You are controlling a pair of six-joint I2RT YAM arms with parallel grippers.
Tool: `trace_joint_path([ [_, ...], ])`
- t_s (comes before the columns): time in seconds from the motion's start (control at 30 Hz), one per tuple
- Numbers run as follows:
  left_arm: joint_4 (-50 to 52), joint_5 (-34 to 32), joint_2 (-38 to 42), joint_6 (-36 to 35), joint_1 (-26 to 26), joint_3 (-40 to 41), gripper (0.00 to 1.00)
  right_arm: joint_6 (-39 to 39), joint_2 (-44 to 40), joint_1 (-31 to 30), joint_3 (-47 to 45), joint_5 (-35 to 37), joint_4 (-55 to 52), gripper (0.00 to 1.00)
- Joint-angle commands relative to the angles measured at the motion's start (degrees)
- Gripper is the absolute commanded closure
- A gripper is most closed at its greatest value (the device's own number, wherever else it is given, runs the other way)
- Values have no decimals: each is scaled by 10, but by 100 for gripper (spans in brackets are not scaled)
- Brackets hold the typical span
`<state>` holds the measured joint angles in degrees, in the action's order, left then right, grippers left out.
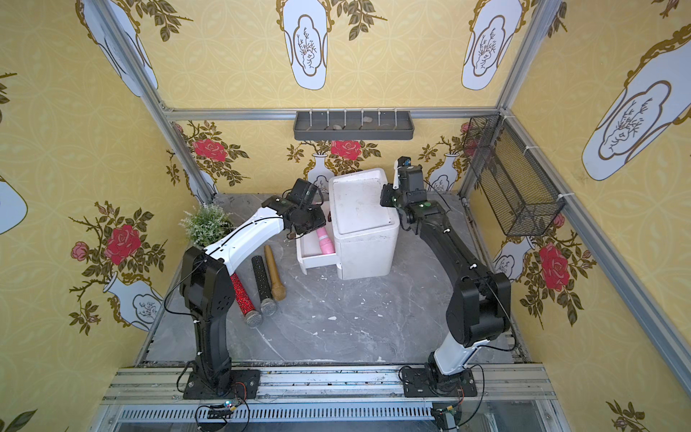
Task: Take the microphone out of the drawer
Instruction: Pick up the microphone from the drawer, then place the microphone at the center of the board.
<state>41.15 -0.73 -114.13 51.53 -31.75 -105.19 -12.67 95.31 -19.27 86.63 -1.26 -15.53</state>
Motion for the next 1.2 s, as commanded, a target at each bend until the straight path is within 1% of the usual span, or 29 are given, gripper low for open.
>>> trace_joint_path([
  [0.0, 0, -20, 5, -17, 2, -8, 100, -2, 10, 0, -6, 0, -130, 99],
  [0.23, 15, -37, 22, -34, 14, -1, 100, 1, 11, 0, -3, 1, -133, 99],
  [0.63, 6, -37, 92, -45, 53, 73, 100, 3, 17, 0, 7, 2, -139, 99],
  [0.77, -9, -21, 126, -38, 63, 115, 100, 2, 19, -1, 7, 2, -139, 99],
  [0.8, -18, -15, 138, -34, 80, 130, 100, 2, 19, -1, 7, 2, -139, 99],
  [1.03, -110, 31, 226, 13, 115, 236, 100, 3, 22, -2, 7, 7, -142, 99],
  [1.17, -120, 47, 259, 12, 134, 258, 100, 3, 24, -3, 8, 9, -144, 99],
])
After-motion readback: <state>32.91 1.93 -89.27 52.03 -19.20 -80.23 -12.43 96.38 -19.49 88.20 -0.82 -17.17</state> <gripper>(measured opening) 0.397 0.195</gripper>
